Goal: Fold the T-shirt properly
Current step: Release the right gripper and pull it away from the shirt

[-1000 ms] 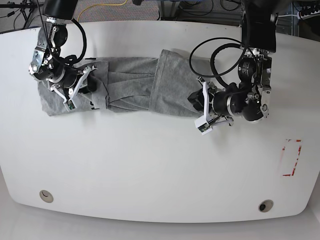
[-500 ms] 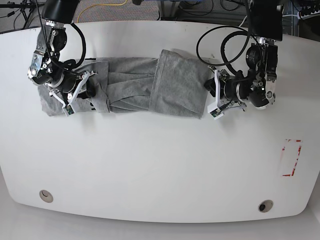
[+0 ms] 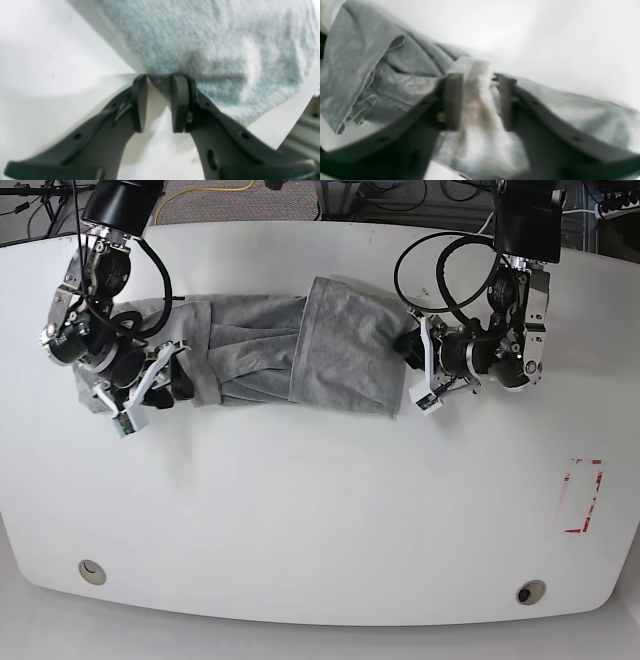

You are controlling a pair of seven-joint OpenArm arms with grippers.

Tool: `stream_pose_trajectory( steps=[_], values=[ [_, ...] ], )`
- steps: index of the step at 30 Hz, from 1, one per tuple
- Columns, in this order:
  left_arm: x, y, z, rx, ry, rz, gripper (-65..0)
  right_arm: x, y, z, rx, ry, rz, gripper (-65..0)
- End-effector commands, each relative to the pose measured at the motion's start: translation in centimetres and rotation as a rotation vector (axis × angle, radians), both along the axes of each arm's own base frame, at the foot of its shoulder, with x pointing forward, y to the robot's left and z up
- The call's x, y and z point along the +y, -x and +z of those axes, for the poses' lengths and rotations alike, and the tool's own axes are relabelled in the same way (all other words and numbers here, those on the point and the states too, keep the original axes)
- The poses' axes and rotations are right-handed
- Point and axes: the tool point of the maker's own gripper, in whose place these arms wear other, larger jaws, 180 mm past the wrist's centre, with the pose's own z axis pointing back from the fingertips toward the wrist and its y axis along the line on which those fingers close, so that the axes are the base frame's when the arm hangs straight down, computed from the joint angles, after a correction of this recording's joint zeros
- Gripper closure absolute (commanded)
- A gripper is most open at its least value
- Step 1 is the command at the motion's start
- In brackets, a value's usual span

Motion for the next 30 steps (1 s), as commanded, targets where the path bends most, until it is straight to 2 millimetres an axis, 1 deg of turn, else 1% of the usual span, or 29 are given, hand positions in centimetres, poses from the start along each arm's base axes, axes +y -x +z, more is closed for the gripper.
stream_pose_trajectory(
  steps=[1,2,4,7,8,9,12,13,15,17,21,23,25,27,30],
  values=[
    [1.0,0.6,-1.3,0.038,-0.059,-0.001,-13.8,-1.6,-1.0,2.7,-0.077,-0.017,-0.036,-39.6],
    [1.1,0.7,-1.5,0.042,-0.058,0.002,-13.8,-2.0,-1.0,3.0,-0.086,-0.029,-0.052,-42.6],
    [1.3,0.9,-1.9,0.056,-0.059,0.007,-13.8,-3.6,-1.2,4.0,-0.115,-0.052,-0.104,-50.3],
    [1.5,0.9,-2.1,0.063,-0.061,0.011,-13.8,-6.0,-0.9,5.0,-0.139,-0.082,-0.182,-58.0],
    [1.4,0.9,-2.0,0.060,-0.060,0.011,-13.8,-6.6,-0.8,5.0,-0.139,-0.093,-0.202,-59.5],
    [1.4,0.9,-2.0,0.060,-0.060,0.011,-13.8,-7.8,-0.5,5.1,-0.133,-0.103,-0.234,-60.9],
    [1.4,0.9,-2.0,0.062,-0.060,0.011,-13.8,-10.0,-0.1,4.8,-0.128,-0.175,-0.315,-61.4],
    [1.5,0.9,-2.0,0.062,-0.062,0.011,-13.8,-10.5,0.0,4.6,-0.125,-0.187,-0.331,-61.4],
    [1.5,0.3,-1.7,0.046,-0.063,0.012,-13.8,-13.0,0.7,4.2,-0.107,-0.211,-0.396,-61.4],
    [1.5,-0.1,-1.5,0.040,-0.064,0.012,-13.8,-14.8,1.2,3.5,-0.086,-0.238,-0.444,-61.4],
    [1.6,-0.4,-1.3,0.033,-0.065,0.012,-13.8,-16.8,1.9,1.8,-0.036,-0.293,-0.499,-61.4],
    [1.7,-0.5,-1.2,0.032,-0.068,0.012,-13.8,-18.1,2.2,1.4,-0.026,-0.298,-0.524,-61.4],
    [2.3,-0.5,-1.2,0.030,-0.082,0.012,-13.8,-19.0,2.4,1.2,-0.021,-0.296,-0.544,-61.4],
    [2.4,-0.6,-1.1,0.026,-0.085,0.011,-13.9,-19.8,2.6,1.0,-0.013,-0.288,-0.560,-61.4],
    [2.5,-0.6,-1.1,0.026,-0.087,0.011,-13.9,-21.3,3.4,0.5,0.005,-0.267,-0.590,-61.4]
  ],
)
